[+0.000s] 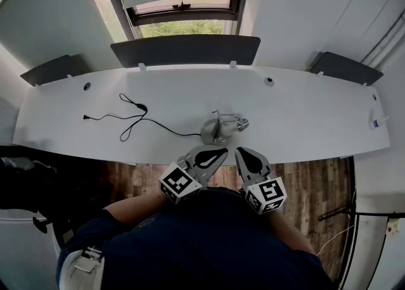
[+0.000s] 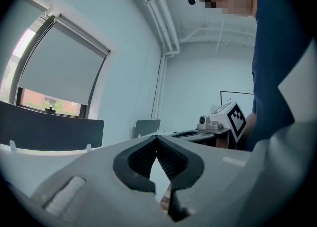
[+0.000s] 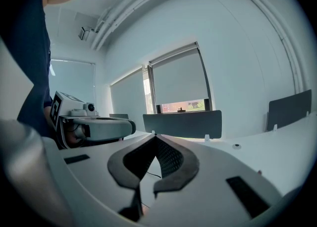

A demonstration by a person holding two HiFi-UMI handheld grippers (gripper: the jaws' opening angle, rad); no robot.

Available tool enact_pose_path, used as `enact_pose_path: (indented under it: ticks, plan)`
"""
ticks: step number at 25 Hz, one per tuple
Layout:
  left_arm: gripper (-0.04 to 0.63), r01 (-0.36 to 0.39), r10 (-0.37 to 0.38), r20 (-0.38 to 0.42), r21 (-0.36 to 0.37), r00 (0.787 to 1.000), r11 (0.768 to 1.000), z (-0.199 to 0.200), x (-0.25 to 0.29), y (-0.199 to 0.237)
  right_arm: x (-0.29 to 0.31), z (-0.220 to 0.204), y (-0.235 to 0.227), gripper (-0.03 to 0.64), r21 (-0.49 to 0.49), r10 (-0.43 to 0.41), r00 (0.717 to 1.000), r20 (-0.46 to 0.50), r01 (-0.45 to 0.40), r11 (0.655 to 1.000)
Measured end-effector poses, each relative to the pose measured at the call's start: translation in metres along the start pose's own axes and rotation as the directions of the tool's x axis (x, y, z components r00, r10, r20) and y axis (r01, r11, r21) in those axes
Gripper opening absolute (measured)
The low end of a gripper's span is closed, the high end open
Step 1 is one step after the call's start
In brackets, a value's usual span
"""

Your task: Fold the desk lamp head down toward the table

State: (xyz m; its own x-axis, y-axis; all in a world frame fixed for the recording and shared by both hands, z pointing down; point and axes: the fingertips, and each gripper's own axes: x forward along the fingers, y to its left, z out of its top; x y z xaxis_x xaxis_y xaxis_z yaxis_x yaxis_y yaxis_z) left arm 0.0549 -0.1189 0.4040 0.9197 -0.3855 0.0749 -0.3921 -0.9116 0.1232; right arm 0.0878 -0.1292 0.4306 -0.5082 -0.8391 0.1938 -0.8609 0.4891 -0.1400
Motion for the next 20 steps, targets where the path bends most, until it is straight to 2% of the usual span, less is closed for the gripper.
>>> enact_pose_path:
  ticks: [20]
  plan:
    - [0.006, 0.003, -0.003, 0.005, -0.011, 1.0, 1.0, 0.0005, -0.0004, -0.0062, -0.0071, -0.003, 0.0005, 0.009, 0.012, -0.008, 1.0, 0.006, 0.008, 1.0]
